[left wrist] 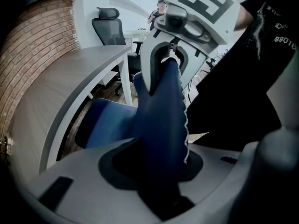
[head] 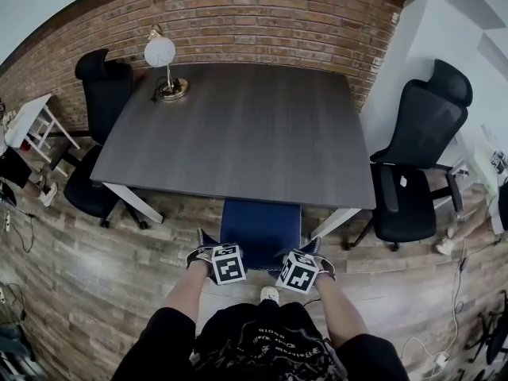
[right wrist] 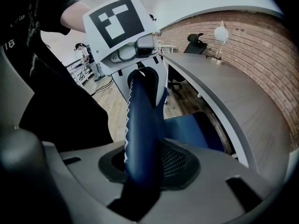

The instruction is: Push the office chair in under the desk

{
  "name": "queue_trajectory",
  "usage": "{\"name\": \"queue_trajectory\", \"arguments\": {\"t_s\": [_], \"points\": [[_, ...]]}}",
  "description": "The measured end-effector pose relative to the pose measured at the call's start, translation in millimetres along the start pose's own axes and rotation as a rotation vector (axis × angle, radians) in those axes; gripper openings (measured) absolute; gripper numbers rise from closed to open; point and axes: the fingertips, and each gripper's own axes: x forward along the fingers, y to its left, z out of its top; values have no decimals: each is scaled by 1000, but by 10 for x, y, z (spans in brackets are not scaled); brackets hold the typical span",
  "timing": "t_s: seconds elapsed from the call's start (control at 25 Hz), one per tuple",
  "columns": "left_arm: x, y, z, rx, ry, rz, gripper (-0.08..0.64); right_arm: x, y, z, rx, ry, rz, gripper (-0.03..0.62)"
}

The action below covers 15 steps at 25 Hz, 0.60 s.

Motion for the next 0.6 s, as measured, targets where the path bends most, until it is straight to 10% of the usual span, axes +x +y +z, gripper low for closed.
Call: {"name": "queue_trajectory", "arguments": {"t_s": [0.6], "points": [[7,333,95,-19,8,-6,150,-12,-347,20,-3,-13,26,120]]}}
